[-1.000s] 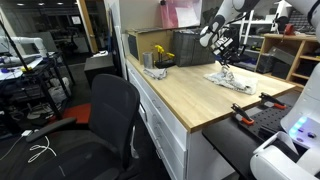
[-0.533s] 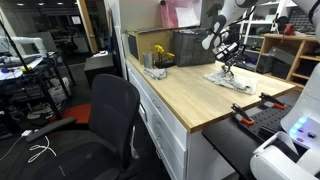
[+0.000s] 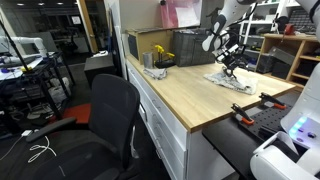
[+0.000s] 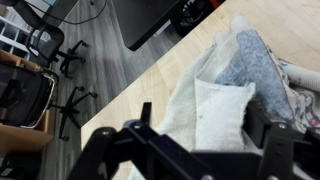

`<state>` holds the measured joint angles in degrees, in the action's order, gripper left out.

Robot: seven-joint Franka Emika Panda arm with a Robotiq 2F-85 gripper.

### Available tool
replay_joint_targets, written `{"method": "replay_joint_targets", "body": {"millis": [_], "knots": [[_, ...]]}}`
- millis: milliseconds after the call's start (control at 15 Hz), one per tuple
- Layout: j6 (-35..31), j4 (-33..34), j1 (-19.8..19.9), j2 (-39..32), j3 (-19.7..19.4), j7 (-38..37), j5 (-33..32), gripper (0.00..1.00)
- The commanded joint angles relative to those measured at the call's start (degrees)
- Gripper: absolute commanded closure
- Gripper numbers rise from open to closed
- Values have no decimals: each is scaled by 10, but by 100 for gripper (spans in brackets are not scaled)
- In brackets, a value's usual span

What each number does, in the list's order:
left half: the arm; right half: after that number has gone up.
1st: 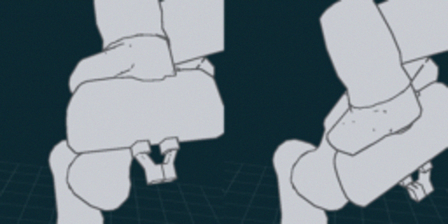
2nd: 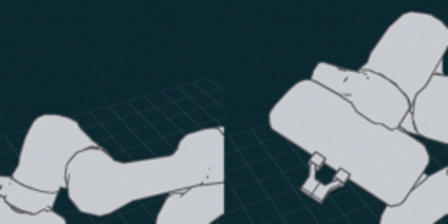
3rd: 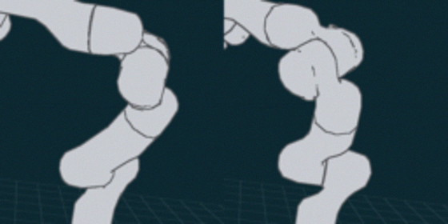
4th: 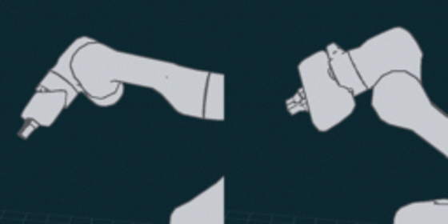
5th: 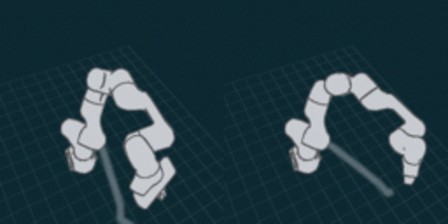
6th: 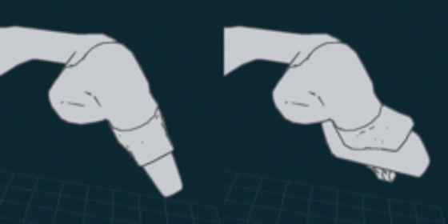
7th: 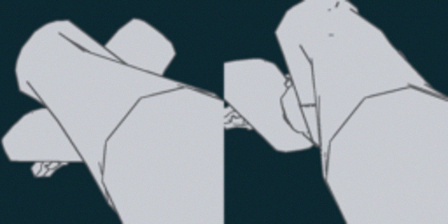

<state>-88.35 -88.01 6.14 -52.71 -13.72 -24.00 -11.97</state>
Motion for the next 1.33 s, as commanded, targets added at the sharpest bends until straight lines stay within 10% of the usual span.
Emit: {"method": "replay_joint_targets", "body": {"millis": [0, 533, 1267], "knots": [[17, -21, -2, 18, -3, -9, 12, 42], [10, -23, -7, 18, -6, -24, 8, 99], [43, 26, 8, -41, -94, -170, -30, 99]]}}
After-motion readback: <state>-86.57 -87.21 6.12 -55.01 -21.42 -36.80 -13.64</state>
